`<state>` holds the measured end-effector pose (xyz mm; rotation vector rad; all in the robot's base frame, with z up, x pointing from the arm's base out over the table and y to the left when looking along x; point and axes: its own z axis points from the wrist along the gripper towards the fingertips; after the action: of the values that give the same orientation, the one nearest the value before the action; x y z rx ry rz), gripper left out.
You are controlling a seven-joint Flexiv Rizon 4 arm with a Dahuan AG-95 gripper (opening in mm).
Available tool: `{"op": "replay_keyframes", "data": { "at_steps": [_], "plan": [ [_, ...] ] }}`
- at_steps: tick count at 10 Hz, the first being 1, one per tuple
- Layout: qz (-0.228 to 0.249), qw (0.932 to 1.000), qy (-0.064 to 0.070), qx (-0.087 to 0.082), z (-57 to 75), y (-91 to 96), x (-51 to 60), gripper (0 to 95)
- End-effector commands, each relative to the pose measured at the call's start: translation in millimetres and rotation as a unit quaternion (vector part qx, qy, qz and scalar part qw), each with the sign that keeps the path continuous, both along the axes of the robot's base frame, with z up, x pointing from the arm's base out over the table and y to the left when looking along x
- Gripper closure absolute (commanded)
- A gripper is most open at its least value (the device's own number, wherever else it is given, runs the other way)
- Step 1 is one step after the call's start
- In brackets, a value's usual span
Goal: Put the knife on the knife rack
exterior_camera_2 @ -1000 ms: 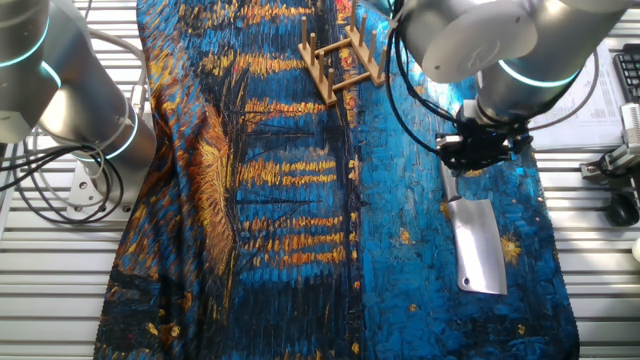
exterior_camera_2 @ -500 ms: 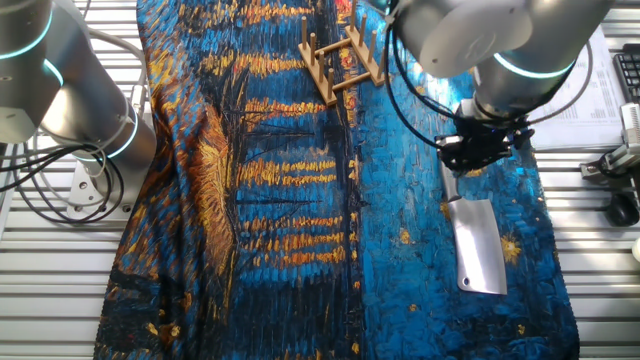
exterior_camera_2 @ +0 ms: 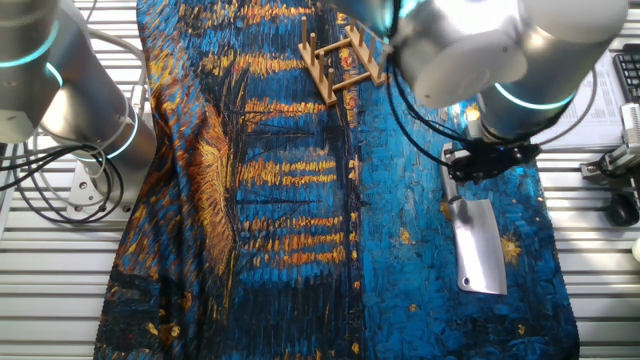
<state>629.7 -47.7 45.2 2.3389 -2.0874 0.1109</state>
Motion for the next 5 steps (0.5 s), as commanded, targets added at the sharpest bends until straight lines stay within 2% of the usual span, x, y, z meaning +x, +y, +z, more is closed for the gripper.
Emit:
{"op": "replay_keyframes", "data": {
  "at_steps": [1,2,5],
  "plan": [
    [0.024,0.9997,0.003,0.009,-1.4,-2.5,-5.1,76.0],
    [0.034,0.9993,0.006,0.015,-2.1,-3.0,-6.3,57.0],
    [0.032,0.9994,0.003,0.014,-8.5,-5.9,-15.7,57.0]
  ]
}}
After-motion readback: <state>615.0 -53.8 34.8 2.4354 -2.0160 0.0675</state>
